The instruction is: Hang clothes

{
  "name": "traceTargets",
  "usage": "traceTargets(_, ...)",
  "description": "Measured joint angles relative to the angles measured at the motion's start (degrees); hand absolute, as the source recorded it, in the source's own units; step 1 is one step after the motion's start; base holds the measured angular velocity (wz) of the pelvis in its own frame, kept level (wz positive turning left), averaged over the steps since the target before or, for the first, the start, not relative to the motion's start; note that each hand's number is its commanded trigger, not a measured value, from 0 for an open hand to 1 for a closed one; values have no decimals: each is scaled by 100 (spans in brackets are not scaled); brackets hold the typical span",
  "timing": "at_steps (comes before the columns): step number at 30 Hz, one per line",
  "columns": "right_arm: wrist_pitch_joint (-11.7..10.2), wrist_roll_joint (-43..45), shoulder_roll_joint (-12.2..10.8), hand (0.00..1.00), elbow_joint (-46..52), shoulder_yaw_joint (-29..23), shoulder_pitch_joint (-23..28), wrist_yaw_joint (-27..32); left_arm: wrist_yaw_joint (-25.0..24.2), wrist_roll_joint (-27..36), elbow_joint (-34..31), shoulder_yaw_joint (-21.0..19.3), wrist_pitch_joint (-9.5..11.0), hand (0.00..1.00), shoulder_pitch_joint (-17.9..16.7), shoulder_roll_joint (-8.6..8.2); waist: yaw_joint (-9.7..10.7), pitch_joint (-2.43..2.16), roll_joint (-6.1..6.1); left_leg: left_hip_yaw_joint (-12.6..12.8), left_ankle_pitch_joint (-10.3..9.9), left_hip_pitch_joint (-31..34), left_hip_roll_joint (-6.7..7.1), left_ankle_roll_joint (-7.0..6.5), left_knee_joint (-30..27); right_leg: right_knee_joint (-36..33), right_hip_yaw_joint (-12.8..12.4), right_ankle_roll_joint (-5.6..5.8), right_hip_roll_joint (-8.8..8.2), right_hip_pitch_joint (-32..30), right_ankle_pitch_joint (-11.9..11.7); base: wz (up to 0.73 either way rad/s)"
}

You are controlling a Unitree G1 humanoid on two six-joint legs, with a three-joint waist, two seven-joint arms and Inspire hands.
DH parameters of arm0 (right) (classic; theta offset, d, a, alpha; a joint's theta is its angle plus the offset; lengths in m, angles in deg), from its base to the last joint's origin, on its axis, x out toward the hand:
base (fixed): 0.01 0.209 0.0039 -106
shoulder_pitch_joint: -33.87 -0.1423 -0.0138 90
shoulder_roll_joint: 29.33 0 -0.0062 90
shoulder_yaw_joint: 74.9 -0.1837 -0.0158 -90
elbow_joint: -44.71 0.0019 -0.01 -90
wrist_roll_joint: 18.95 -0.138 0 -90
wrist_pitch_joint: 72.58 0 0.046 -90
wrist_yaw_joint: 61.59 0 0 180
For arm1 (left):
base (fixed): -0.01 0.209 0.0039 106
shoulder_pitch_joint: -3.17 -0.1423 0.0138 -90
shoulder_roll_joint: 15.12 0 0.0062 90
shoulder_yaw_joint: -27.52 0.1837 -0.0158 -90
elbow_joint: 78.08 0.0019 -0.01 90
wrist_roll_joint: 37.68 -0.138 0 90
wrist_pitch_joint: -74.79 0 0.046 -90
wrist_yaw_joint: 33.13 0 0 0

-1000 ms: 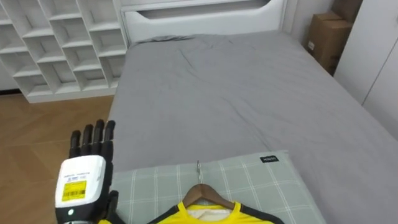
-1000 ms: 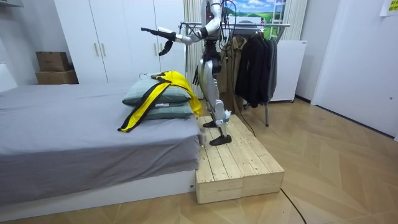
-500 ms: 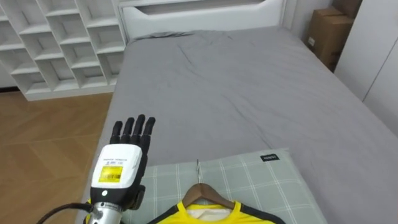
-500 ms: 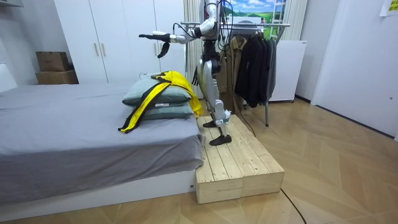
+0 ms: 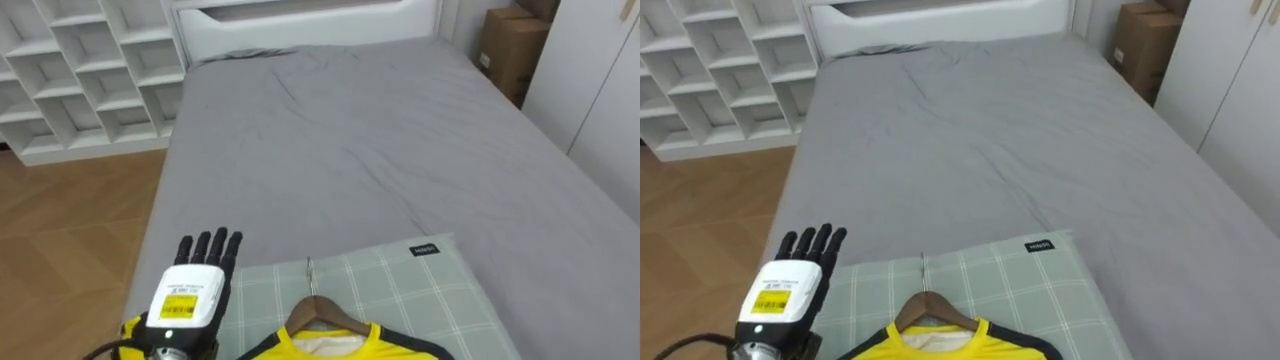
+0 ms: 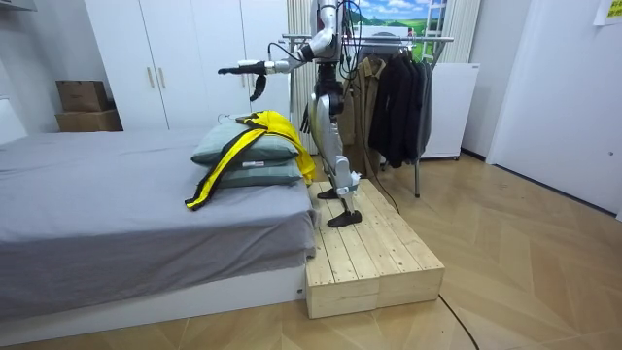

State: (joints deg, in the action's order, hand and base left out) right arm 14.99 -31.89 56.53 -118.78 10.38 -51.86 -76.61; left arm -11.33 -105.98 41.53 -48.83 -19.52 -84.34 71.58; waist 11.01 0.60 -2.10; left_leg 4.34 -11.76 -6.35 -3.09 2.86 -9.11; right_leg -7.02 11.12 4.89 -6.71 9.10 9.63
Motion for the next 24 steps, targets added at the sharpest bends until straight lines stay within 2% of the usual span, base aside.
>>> traceTargets(1,-1,4,0,0,-18,-39,1,10,-4,2,141,1,-10,0,1,-71,-4,-2,1,2,0,-28,0,0,15,-21,-6,0,-1,11,0,-3)
traceTargets(7,18,-11,-6,0,-14,-43,20,130,-168,41,380,10,-40,0,8,-133,8,-11,26,7,1,-32,-3,-2,48,-88,-18,0,-1,-24,0,1)
traceTargets(12,70,-30,-6,0,-6,-39,13,223,-241,582,747,2,-60,0,90,-210,-21,-16,20,-7,1,-47,-5,-2,48,-95,-169,0,8,-38,0,-3)
traceTargets(14,70,-32,-6,0,-1,-33,12,239,-267,757,938,-12,-59,0,97,-264,-27,-20,21,-50,1,-37,-5,-2,49,-120,-165,0,9,-63,0,-2)
traceTargets(16,59,-55,-19,0,0,-33,22,248,-390,1018,1011,-9,-27,0,97,-311,-34,-13,36,-237,34,-41,-24,-55,87,-403,-150,-26,14,-230,20,0)
traceTargets(17,51,-68,-23,0,-1,-35,17,257,-411,1045,1036,-4,-20,0,102,-315,-41,-7,33,-370,60,-61,-49,-90,104,-677,-150,-77,24,-412,73,-23)
traceTargets(18,42,-126,-57,0,5,-12,-4,308,-459,1205,1120,-23,11,0,98,-323,-81,13,-46,-800,74,-80,-265,-108,122,-803,-612,-359,365,-804,388,-59)
traceTargets(19,30,-131,-165,0,20,111,-129,342,-528,1311,1260,-226,43,0,105,-223,-56,-11,38,-944,57,-20,-382,-78,107,-215,-1078,-654,806,-1139,53,-56)
traceTargets(20,5,-148,-196,0,27,189,-169,357,-565,1312,1359,-342,55,0,146,-171,-14,-17,104,-910,15,36,-410,-4,72,-166,-1082,-747,922,-1180,-407,-7)
traceTargets(21,-17,-181,-201,0,-2,233,-98,419,-652,1313,1556,-386,93,0,260,-209,166,-18,106,-753,-31,64,-423,116,43,-192,-837,-714,923,-1117,-493,43)
traceTargets(22,-5,-170,-179,0,-53,233,-51,468,-662,1369,1585,-386,177,0,315,-238,219,-11,128,-483,-24,58,-409,122,95,-159,-849,-715,919,-1046,-492,46)
traceTargets(24,5,-24,-153,0,-84,228,4,490,-664,1372,1552,-384,220,0,386,-271,234,22,97,-119,-15,58,-407,117,162,-158,-869,-707,928,-1029,-486,25)
